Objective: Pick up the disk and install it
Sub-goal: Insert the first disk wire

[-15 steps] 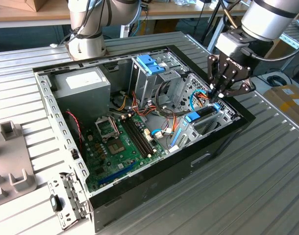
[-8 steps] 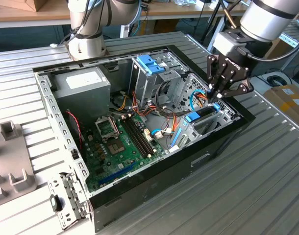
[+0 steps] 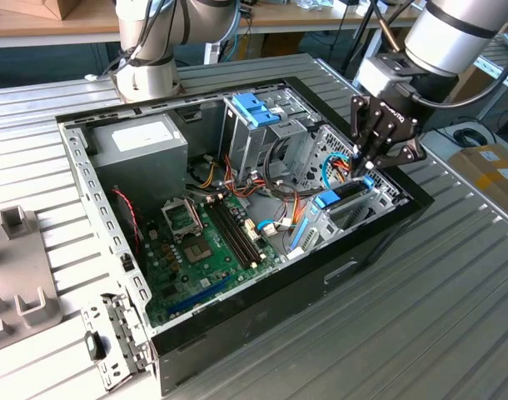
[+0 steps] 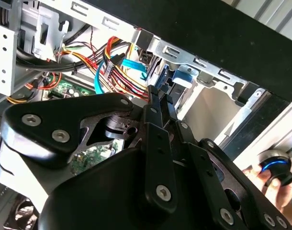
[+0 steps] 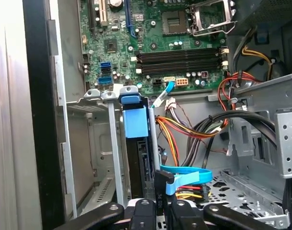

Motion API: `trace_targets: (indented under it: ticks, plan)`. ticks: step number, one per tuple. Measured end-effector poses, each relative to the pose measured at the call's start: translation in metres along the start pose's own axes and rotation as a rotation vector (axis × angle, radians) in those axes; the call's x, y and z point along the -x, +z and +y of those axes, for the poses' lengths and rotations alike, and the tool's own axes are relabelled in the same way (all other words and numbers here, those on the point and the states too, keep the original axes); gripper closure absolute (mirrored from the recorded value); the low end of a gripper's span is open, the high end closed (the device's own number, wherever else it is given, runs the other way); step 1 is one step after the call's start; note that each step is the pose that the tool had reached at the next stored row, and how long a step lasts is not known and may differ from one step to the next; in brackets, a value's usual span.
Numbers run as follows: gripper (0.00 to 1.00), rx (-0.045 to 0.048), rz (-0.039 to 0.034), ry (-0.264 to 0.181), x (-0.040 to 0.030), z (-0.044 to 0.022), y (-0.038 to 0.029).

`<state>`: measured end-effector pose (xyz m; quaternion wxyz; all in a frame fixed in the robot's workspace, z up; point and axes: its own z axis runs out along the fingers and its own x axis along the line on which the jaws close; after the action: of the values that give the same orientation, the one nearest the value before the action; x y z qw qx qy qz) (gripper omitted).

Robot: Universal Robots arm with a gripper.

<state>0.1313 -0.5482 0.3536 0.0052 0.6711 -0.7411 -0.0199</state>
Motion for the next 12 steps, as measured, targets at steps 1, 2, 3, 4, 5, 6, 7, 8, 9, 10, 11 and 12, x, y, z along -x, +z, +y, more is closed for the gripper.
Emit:
trace_targets:
  ticks: [1, 2, 3, 4, 5, 6, 7, 8, 9, 10, 11, 12]
  plan:
    - [0.82, -0.0001, -0.0004, 0.004, -0.0001, 0.0005, 0.0009]
    - [0.82, -0.0001, -0.0008, 0.006, -0.0001, 0.0009, 0.0016]
    - [0.82, 0.0000, -0.0014, 0.007, -0.0002, 0.0016, 0.0025]
    - [0.82, 0.0001, -0.0025, 0.007, -0.0003, 0.0023, 0.0033]
    - [0.82, 0.0001, -0.0036, 0.007, -0.0004, 0.0029, 0.0040]
    - [0.82, 0.0003, -0.0049, 0.007, -0.0005, 0.0035, 0.0048]
    - [0.82, 0.0004, -0.0061, 0.007, -0.0008, 0.0038, 0.0052]
    - [0.82, 0.0007, -0.0084, 0.007, -0.0012, 0.0040, 0.0055]
    - [0.82, 0.0010, -0.0117, 0.006, -0.0016, 0.0040, 0.0059]
    - [0.82, 0.0013, -0.0142, 0.006, -0.0020, 0.0040, 0.0061]
    - [0.82, 0.0015, -0.0166, 0.006, -0.0028, 0.0041, 0.0063]
    - [0.82, 0.0017, -0.0183, 0.006, -0.0035, 0.0041, 0.0065]
